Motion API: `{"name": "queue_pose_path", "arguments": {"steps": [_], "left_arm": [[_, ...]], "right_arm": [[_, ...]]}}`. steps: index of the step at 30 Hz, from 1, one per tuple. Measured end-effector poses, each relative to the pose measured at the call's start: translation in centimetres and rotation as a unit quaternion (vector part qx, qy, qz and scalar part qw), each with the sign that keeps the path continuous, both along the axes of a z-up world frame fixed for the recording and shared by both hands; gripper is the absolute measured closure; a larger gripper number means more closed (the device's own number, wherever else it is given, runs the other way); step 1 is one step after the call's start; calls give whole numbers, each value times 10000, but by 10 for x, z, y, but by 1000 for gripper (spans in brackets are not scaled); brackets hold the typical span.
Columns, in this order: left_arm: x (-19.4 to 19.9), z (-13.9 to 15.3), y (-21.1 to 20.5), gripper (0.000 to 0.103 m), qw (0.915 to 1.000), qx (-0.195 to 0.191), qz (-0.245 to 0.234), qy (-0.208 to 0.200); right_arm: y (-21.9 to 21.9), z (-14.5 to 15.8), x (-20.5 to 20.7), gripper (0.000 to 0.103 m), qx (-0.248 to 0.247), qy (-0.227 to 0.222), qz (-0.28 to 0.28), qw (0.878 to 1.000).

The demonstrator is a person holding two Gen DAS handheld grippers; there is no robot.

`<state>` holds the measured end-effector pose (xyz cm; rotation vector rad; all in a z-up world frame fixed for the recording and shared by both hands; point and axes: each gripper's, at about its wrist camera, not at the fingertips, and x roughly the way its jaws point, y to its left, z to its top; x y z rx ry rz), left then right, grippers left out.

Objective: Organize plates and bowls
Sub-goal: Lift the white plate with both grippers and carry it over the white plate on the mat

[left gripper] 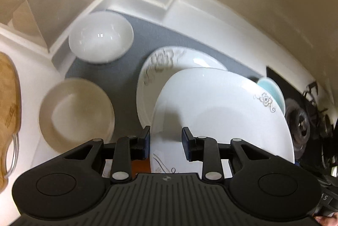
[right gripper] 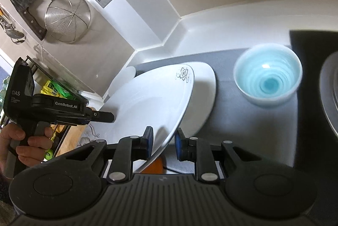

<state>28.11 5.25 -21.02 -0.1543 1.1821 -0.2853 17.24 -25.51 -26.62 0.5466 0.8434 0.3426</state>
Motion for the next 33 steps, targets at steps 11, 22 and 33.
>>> {"name": "queue_pose_path", "arguments": {"steps": [11, 22, 33], "left_arm": [[42, 28, 5, 90, 9935, -975, -519, -280], [48, -70, 24, 100, 9988, -328, -263, -260], [42, -71, 29, 91, 9968, -463, -581, 302]], "right_arm": [[13, 22, 36, 79, 318, -287, -194, 9989], [-12, -89, 53, 97, 463, 456, -1428, 9876], [-19, -87, 51, 95, 340, 684, -1506, 9856]]}}
